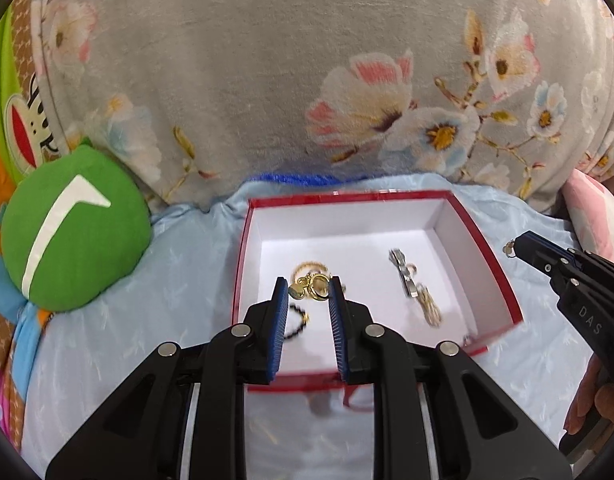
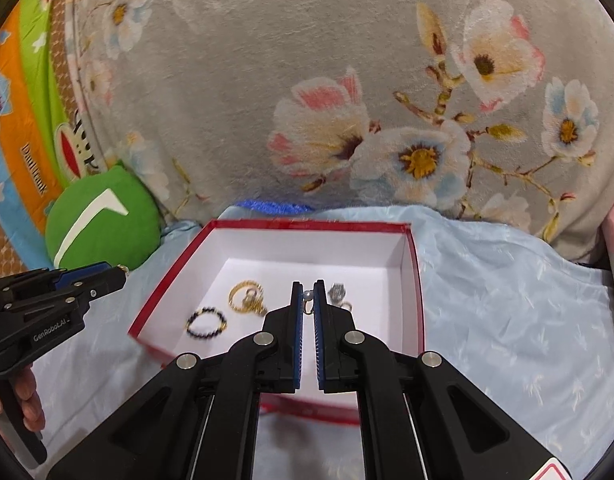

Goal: Organize jewelry

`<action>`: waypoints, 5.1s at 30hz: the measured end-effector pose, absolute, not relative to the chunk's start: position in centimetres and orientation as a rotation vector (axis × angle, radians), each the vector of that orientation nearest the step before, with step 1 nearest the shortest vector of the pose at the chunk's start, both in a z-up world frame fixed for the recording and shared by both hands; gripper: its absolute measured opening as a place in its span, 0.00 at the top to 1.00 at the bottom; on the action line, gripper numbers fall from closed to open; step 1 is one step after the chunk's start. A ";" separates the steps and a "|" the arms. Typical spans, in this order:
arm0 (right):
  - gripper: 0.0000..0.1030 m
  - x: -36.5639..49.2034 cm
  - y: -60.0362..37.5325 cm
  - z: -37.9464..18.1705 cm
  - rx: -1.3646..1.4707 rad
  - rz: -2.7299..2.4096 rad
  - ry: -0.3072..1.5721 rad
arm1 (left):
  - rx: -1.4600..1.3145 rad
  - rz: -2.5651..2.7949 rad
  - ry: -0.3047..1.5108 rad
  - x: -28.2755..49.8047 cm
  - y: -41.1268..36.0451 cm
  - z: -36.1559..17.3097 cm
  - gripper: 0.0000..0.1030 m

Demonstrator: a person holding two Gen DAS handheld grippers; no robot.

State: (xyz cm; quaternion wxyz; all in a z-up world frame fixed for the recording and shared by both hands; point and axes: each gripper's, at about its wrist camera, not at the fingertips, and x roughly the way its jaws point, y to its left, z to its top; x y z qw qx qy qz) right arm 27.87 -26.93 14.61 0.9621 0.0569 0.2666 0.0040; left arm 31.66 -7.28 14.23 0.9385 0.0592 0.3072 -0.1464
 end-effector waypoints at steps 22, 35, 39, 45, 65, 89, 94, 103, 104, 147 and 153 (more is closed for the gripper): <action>0.95 40.3 -28.6 11.8 0.084 -0.038 0.630 | 0.121 -0.233 0.688 45.0 -11.6 12.0 0.81; 0.95 42.3 -28.7 10.2 0.088 -0.037 0.663 | 0.155 -0.215 0.717 46.9 -13.3 9.6 0.81; 0.95 42.7 -28.8 9.8 0.088 -0.040 0.669 | 0.158 -0.213 0.718 47.1 -13.6 9.3 0.81; 0.95 43.1 -28.9 9.2 0.091 -0.042 0.680 | 0.159 -0.207 0.723 47.4 -13.8 8.9 0.81; 0.95 43.6 -29.0 8.1 0.102 -0.035 0.707 | 0.149 -0.201 0.770 49.1 -14.2 6.5 0.81; 0.66 43.1 -29.6 8.2 0.129 -0.069 0.685 | 0.160 -0.146 0.755 49.0 -14.1 6.4 0.47; 0.63 43.1 -29.7 8.2 0.126 -0.072 0.680 | 0.156 -0.148 0.757 49.1 -14.0 6.4 0.47; 0.62 43.0 -29.7 8.2 0.126 -0.081 0.682 | 0.164 -0.148 0.754 48.9 -13.9 6.4 0.47; 0.61 43.0 -29.7 8.1 0.127 -0.084 0.686 | 0.165 -0.147 0.755 48.9 -13.9 6.4 0.47; 0.40 22.9 -26.5 4.8 0.212 -0.147 0.772 | 0.153 -0.140 0.835 30.2 -7.6 5.6 0.26; 0.33 22.9 -25.8 4.4 0.180 -0.153 0.763 | 0.137 -0.113 0.838 30.1 -7.2 5.3 0.18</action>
